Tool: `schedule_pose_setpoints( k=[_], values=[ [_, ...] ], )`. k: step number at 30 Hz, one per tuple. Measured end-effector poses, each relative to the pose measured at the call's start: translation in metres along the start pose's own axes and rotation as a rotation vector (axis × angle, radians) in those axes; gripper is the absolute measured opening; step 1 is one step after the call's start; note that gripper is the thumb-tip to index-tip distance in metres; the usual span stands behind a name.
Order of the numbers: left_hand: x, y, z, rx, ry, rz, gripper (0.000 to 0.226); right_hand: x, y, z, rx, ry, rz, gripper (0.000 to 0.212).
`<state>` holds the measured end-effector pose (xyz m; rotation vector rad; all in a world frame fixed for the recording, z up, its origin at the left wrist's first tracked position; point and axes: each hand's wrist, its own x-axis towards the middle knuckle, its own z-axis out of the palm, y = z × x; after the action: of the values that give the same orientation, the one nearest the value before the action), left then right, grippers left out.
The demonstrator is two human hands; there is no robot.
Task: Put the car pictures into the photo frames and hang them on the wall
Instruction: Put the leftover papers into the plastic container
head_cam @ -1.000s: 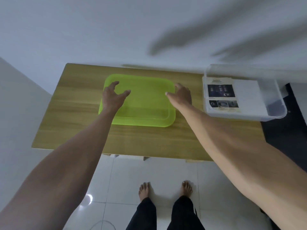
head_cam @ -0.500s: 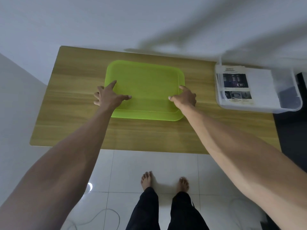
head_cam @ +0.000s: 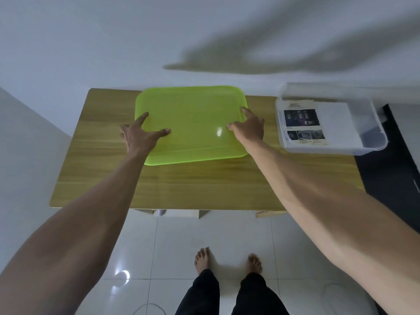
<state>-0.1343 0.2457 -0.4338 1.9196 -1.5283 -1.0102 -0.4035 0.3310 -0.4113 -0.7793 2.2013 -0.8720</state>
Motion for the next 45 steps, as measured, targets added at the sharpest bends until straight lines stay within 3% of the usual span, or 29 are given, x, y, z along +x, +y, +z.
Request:
schedule_pose_setpoints(
  k=[8, 17, 24, 35, 45],
  values=[
    [-0.041, 0.083, 0.045, -0.082, -0.002, 0.147, 0.095, 0.001, 0.006, -0.11, 0.047, 0.124, -0.042, 0.071],
    [-0.108, 0.161, 0.178, -0.091, -0.095, 0.204, 0.094, 0.043, 0.092, -0.251, 0.029, 0.195, 0.012, 0.068],
    [-0.133, 0.204, 0.277, -0.027, -0.12, 0.201, 0.094, 0.095, 0.158, -0.323, 0.055, 0.199, 0.045, 0.067],
    [-0.134, 0.234, 0.349, 0.194, -0.083, 0.169, 0.093, 0.164, 0.213, -0.347, -0.069, 0.204, 0.075, 0.066],
    [-0.139, 0.215, 0.365, 0.123, -0.15, 0.227, 0.093, 0.169, 0.234, -0.337, -0.086, 0.208, 0.055, 0.067]
  ],
)
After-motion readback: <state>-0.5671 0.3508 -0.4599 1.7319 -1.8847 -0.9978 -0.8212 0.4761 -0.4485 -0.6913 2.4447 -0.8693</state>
